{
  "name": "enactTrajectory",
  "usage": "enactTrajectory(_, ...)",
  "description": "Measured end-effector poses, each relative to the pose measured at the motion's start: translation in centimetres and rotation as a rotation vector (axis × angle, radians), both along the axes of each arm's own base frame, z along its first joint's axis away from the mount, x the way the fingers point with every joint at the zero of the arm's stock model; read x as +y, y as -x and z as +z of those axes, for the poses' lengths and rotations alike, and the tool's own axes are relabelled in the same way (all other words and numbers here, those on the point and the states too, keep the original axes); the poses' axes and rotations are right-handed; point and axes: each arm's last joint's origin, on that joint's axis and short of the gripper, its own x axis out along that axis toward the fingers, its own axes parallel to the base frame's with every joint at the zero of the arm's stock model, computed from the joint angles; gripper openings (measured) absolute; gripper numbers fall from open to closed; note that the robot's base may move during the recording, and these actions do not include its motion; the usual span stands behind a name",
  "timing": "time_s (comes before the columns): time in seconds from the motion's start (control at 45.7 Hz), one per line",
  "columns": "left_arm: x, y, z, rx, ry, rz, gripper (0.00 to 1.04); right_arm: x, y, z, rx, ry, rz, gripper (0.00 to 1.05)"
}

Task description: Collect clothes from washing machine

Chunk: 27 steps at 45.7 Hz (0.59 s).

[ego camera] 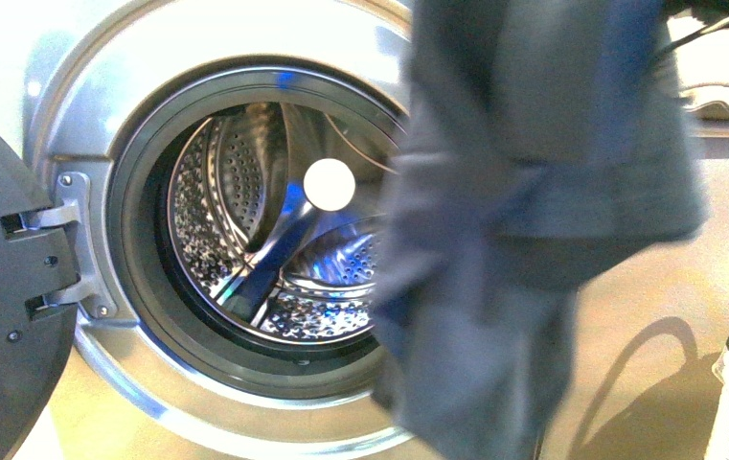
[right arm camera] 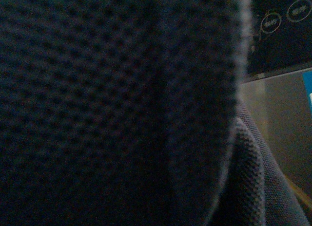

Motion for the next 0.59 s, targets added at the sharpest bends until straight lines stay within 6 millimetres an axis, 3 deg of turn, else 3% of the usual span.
enactTrajectory(0.35, 0.0, 0.0, 0.0, 0.001, 0.001, -0.002, 0.08, -3.4, 2.2, 2.3, -0.011, -0.051, -0.029, 0.06)
enactTrajectory(0.591, 0.0, 0.0, 0.0, 0.001, 0.001, -0.001, 0.42, -5.2, 3.2, 4.3, -0.014, -0.081, -0.044, 0.06)
